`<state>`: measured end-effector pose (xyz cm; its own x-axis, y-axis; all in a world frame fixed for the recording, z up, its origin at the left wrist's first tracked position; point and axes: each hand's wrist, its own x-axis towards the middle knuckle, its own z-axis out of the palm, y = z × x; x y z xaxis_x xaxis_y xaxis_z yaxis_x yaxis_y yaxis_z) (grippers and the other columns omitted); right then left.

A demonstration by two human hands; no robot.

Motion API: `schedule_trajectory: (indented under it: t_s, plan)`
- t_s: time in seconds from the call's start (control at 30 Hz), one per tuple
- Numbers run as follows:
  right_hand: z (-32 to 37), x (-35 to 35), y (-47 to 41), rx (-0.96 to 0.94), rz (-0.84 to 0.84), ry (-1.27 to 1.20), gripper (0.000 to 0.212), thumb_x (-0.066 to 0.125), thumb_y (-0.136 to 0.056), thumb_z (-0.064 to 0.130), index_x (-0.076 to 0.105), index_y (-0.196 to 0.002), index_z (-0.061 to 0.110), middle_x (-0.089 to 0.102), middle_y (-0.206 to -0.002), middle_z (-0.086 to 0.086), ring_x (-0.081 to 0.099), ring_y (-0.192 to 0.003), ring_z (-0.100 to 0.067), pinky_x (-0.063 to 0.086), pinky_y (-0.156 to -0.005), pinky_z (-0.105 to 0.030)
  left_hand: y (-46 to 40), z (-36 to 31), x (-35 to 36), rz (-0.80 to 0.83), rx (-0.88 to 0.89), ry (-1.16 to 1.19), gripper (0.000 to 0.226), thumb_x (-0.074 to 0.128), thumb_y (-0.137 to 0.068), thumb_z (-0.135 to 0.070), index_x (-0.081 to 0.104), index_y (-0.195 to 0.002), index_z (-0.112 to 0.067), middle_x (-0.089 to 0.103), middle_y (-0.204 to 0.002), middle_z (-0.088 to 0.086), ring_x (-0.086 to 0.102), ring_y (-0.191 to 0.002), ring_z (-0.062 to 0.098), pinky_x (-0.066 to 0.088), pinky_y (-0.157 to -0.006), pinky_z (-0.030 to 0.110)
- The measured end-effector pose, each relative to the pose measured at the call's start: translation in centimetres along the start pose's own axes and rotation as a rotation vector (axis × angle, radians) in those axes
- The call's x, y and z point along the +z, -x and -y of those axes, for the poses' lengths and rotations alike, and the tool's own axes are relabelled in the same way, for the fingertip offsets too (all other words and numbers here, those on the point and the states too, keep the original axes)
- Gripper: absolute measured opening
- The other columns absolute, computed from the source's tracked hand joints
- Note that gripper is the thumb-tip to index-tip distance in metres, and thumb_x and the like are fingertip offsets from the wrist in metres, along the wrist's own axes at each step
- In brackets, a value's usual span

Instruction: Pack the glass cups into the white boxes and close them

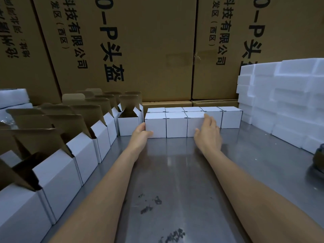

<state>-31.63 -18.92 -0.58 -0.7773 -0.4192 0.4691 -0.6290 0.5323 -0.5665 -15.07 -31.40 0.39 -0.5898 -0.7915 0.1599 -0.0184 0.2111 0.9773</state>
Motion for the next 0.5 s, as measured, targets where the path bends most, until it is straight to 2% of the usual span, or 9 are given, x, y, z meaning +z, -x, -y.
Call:
schedule_trajectory:
  t_s: [0.17, 0.23, 0.3, 0.5]
  plan:
    - [0.06, 0.18, -0.01, -0.018, -0.013, 0.037, 0.055, 0.045, -0.092, 0.008, 0.027, -0.144, 0.017, 0.023, -0.153, -0.008, 0.038, -0.126, -0.033, 0.041, -0.083, -0.042, 0.19, -0.15, 0.17, 0.009, -0.001, -0.008, 0.04, 0.046, -0.094, -0.004, 0.048, -0.132, -0.015, 0.058, -0.127, 0.004, 0.058, -0.097, 0.01, 0.046, -0.067, 0.016]
    - [0.06, 0.23, -0.01, -0.018, -0.017, 0.041, 0.055, 0.045, -0.091, 0.007, 0.029, -0.142, 0.017, 0.024, -0.152, -0.008, 0.038, -0.125, -0.033, 0.042, -0.083, -0.042, 0.12, -0.12, 0.23, 0.008, -0.009, -0.014, 0.045, 0.047, -0.094, -0.004, 0.044, -0.138, -0.014, 0.054, -0.133, 0.005, 0.057, -0.109, 0.016, 0.051, -0.081, 0.024]
    - [0.1, 0.27, -0.01, -0.012, -0.02, 0.038, 0.056, 0.045, -0.09, 0.006, 0.029, -0.142, 0.018, 0.025, -0.151, -0.008, 0.039, -0.124, -0.033, 0.041, -0.082, -0.042, 0.12, -0.12, 0.26, 0.002, -0.029, -0.03, 0.053, 0.048, -0.095, -0.006, 0.035, -0.145, -0.013, 0.048, -0.141, 0.006, 0.05, -0.123, 0.023, 0.046, -0.098, 0.033]
    - [0.03, 0.25, -0.09, -0.001, -0.032, 0.038, 0.057, 0.045, -0.09, 0.006, 0.027, -0.143, 0.018, 0.025, -0.15, -0.009, 0.039, -0.124, -0.033, 0.041, -0.081, -0.041, 0.2, -0.1, 0.51, 0.005, -0.029, -0.034, 0.055, 0.048, -0.096, -0.009, 0.031, -0.148, -0.014, 0.044, -0.144, 0.007, 0.046, -0.127, 0.024, 0.043, -0.102, 0.035]
